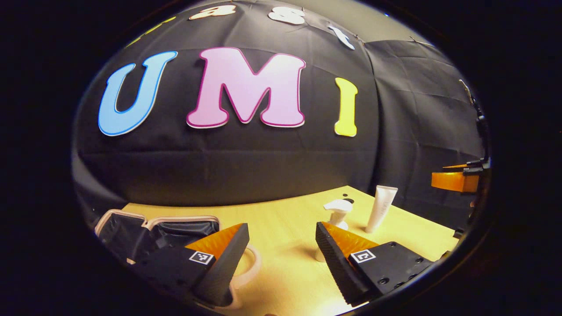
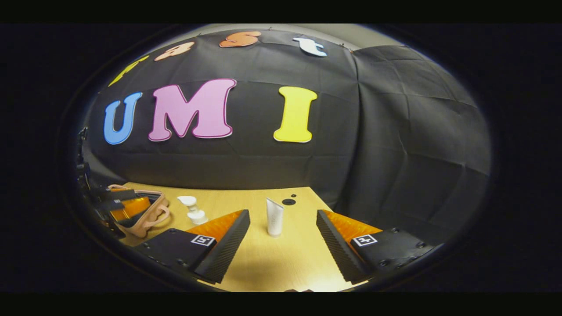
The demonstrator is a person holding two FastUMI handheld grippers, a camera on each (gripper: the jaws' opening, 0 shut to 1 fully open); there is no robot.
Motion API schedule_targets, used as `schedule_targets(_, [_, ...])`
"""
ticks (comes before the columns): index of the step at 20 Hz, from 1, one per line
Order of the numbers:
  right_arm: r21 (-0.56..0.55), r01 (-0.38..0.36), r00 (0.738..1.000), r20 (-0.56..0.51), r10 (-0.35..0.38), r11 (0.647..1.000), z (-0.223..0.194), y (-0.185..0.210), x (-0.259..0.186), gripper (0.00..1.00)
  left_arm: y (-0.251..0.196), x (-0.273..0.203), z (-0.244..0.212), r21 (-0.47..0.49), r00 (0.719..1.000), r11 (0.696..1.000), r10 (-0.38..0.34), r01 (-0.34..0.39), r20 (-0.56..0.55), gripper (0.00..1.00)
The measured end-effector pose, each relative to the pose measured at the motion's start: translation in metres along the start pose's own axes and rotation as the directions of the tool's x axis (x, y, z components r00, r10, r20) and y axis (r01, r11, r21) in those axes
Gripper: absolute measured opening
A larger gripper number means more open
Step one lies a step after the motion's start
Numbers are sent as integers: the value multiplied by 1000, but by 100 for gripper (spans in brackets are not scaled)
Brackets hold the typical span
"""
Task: First open the suitcase, pack the skin care products into it, and then close the suitcase.
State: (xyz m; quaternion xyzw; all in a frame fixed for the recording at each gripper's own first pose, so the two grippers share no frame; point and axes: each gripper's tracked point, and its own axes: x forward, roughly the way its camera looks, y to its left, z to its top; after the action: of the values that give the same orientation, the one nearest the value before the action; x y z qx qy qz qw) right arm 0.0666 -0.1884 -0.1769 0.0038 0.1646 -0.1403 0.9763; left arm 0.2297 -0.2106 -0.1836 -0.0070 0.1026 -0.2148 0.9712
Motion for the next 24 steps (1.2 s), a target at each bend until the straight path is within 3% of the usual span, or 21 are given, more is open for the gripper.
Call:
schedule_targets(6, [6, 13, 998, -57, -13, 1000, -35, -8, 4, 97, -65, 54, -50, -55, 993, 994, -100, 97, -56, 98])
schedule_targets(9, [-30, 9, 998, -62, -11, 1000, -44, -13, 5, 97, -77, 85, -60, -53, 993, 992, -113, 111, -39, 98])
schedule_targets(10, [-41, 8, 998, -68, -11, 999, -49, -15, 8, 92, -80, 96, -59, -50, 993, 992, -114, 112, -32, 98])
schedule_targets(11, [-45, 9, 997, -76, -12, 999, -54, -16, 10, 100, -82, 107, -60, -45, 993, 993, -113, 112, -28, 98])
schedule_targets(15, [-19, 23, 995, -95, -25, 1000, -67, -20, 29, 98, -91, 145, -70, -33, 992, 993, -114, 113, -46, 98])
schedule_targets(20, [-23, -7, 996, -85, 5, 1000, -76, -4, 71, 98, -86, 150, -71, -12, 992, 993, -117, 116, -50, 66])
schedule_targets(24, [-79, -35, 999, 7, 36, 996, -73, 7, 118, 100, -68, 126, -76, -58, 992, 994, -100, 96, -71, 65])
